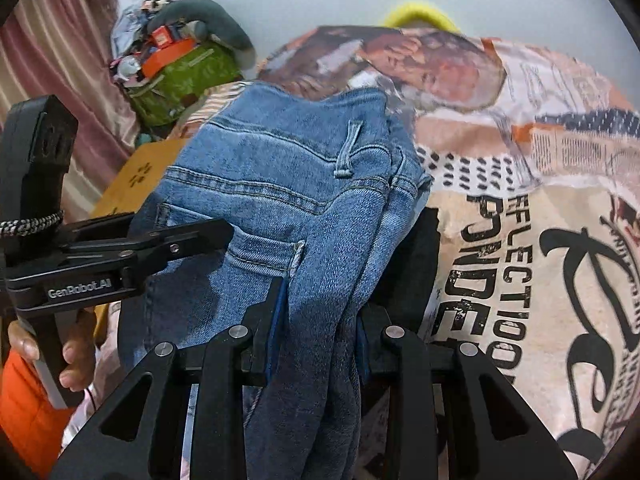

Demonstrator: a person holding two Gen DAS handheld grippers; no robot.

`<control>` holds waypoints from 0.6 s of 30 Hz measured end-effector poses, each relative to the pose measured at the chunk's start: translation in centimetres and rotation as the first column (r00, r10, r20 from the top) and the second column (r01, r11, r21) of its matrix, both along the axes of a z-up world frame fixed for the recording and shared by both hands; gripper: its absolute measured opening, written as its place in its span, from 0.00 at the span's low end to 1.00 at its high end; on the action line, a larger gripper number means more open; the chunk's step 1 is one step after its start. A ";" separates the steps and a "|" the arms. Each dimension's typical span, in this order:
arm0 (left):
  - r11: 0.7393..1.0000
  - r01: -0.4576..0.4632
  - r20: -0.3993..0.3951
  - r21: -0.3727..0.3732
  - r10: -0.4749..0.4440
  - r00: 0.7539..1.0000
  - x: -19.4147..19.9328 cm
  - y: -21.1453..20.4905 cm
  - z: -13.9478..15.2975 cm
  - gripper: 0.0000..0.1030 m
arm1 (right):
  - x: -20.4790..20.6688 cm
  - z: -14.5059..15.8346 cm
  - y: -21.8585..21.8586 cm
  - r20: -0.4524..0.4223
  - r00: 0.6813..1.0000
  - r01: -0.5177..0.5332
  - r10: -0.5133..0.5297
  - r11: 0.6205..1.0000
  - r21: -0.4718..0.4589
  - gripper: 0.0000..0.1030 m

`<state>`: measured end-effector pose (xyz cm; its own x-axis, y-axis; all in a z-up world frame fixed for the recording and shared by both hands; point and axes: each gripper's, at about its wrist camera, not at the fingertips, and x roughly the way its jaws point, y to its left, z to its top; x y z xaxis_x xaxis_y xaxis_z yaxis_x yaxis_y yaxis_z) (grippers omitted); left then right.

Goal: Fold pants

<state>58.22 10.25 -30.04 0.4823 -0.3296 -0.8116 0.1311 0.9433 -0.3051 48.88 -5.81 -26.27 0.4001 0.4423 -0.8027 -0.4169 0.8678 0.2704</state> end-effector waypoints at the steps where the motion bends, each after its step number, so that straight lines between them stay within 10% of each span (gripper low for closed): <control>1: 1.000 -0.006 -0.007 -0.002 0.006 1.000 0.2 0.0 -0.5 0.50 | 0.1 -0.2 -0.1 -0.001 1.000 0.004 -0.004 1.000 -0.007 0.26; 11: 0.996 -0.046 0.006 0.080 0.046 0.999 -3.0 0.0 -0.1 0.53 | -1.7 0.1 -0.6 0.017 0.999 0.040 -0.039 0.995 -0.090 0.34; 18: 0.989 -0.040 0.103 0.142 0.025 0.994 -8.7 0.1 6.0 0.53 | -5.4 5.1 -3.0 0.101 0.992 0.083 -0.080 0.996 -0.026 0.35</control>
